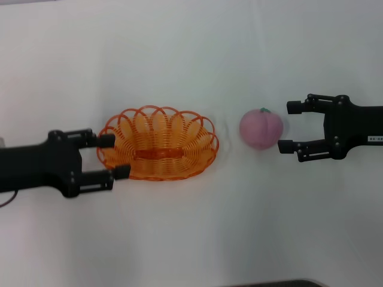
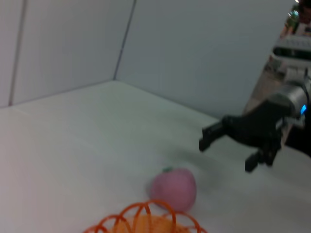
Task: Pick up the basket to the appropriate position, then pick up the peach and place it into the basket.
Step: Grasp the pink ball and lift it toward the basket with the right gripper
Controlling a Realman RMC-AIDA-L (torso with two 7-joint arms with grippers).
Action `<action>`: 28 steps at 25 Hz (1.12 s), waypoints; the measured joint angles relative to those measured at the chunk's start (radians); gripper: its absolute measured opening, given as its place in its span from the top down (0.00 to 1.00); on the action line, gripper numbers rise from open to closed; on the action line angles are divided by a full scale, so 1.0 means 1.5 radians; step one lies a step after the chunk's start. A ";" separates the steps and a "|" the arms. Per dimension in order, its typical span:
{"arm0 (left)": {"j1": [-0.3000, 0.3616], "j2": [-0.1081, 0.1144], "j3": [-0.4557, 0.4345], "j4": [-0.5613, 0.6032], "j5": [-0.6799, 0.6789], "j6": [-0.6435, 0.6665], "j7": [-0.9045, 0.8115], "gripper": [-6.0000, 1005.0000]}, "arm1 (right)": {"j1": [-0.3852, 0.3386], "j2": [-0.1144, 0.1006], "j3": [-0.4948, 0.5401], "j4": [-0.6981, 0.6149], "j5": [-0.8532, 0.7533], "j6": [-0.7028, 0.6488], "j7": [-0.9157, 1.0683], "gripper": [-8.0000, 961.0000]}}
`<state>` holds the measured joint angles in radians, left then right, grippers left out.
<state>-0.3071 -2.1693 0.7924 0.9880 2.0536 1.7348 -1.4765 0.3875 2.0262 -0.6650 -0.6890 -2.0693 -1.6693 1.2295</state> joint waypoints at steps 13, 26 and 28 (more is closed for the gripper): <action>0.036 -0.003 0.017 0.014 0.050 -0.002 0.081 0.23 | 0.005 0.010 0.035 0.014 0.000 0.006 0.002 0.01; 0.058 -0.004 -0.019 -0.028 0.059 -0.012 0.137 0.23 | 0.000 0.017 0.033 0.028 -0.004 0.033 0.003 0.01; 0.061 -0.004 -0.021 -0.035 0.059 -0.017 0.144 0.24 | -0.001 0.017 0.032 0.028 -0.004 0.033 0.003 0.01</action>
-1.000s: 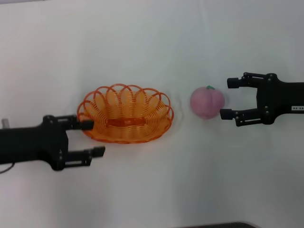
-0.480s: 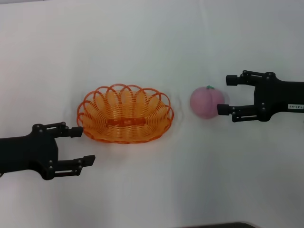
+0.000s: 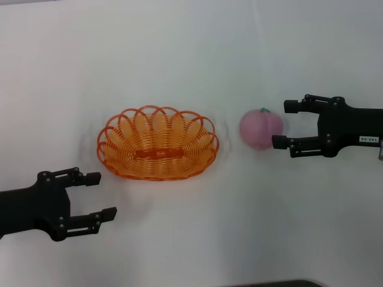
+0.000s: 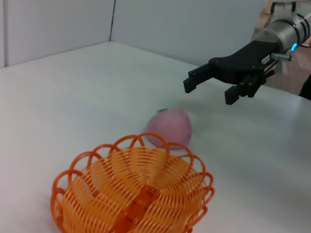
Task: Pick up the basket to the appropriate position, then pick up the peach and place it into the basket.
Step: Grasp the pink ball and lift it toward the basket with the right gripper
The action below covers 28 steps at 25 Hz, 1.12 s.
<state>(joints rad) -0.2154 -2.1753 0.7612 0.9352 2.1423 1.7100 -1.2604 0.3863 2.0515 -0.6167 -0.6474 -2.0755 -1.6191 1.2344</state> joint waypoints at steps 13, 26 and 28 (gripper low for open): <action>0.008 0.000 -0.011 -0.020 0.003 -0.031 0.031 0.24 | -0.002 0.003 -0.001 0.001 0.000 0.010 0.001 0.01; 0.010 0.001 -0.016 -0.020 0.005 -0.020 0.032 0.24 | 0.033 -0.036 0.005 -0.006 -0.012 -0.025 0.273 0.01; 0.010 0.001 -0.016 -0.020 0.005 -0.019 0.032 0.24 | 0.059 -0.057 -0.006 -0.007 -0.036 -0.043 0.382 0.01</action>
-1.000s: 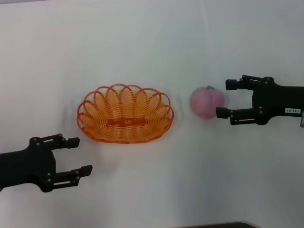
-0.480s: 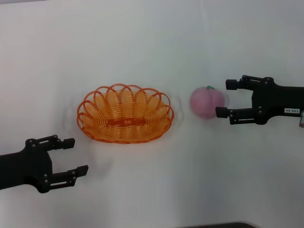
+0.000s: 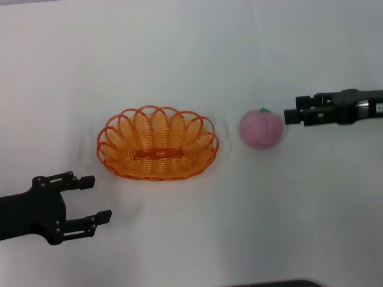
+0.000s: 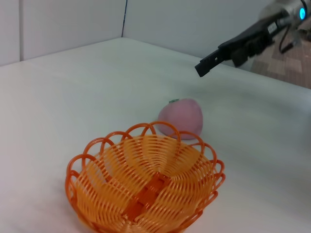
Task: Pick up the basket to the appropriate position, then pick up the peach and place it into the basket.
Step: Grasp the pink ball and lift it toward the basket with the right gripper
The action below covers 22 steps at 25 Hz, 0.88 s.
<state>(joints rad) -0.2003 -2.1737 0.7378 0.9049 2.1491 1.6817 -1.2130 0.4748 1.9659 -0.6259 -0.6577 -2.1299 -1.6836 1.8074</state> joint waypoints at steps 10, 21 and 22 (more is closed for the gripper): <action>0.001 0.001 -0.001 0.002 0.000 0.009 0.000 0.24 | 0.111 -0.012 -0.014 -0.153 -0.149 -0.076 0.330 0.01; 0.000 0.001 0.000 0.004 0.000 0.018 0.000 0.24 | 0.237 0.031 -0.112 -0.200 -0.362 -0.064 0.439 0.01; 0.000 0.002 -0.001 0.004 0.000 0.018 0.000 0.24 | 0.243 0.034 -0.120 -0.201 -0.365 -0.058 0.446 0.01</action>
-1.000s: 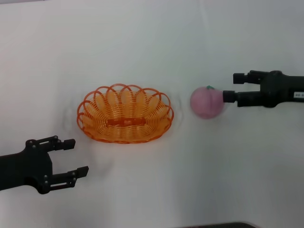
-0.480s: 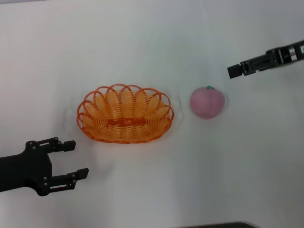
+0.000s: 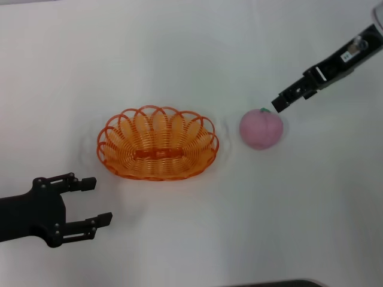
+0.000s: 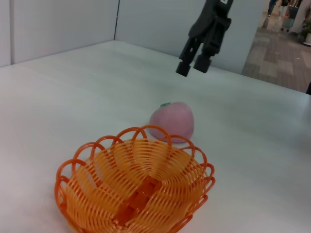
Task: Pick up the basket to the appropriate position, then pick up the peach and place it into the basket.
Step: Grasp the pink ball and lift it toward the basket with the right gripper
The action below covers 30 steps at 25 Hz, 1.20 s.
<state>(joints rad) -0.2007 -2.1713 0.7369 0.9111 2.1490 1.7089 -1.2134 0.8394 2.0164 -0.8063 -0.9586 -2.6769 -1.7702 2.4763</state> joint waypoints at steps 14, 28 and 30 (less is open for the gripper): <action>0.002 0.001 0.000 0.000 0.000 -0.001 -0.001 0.24 | 0.026 0.042 -0.173 0.003 -0.043 0.089 0.107 0.01; 0.002 -0.001 0.003 -0.002 0.001 0.000 -0.005 0.24 | 0.033 0.052 -0.239 0.057 -0.039 0.155 0.123 0.01; 0.003 -0.001 0.003 -0.002 0.001 0.000 -0.005 0.24 | 0.033 0.053 -0.240 0.059 -0.039 0.161 0.121 0.01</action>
<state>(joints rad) -0.1968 -2.1721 0.7417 0.9080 2.1507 1.7095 -1.2210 0.8892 2.0953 -1.1667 -0.8696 -2.7358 -1.5284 2.6574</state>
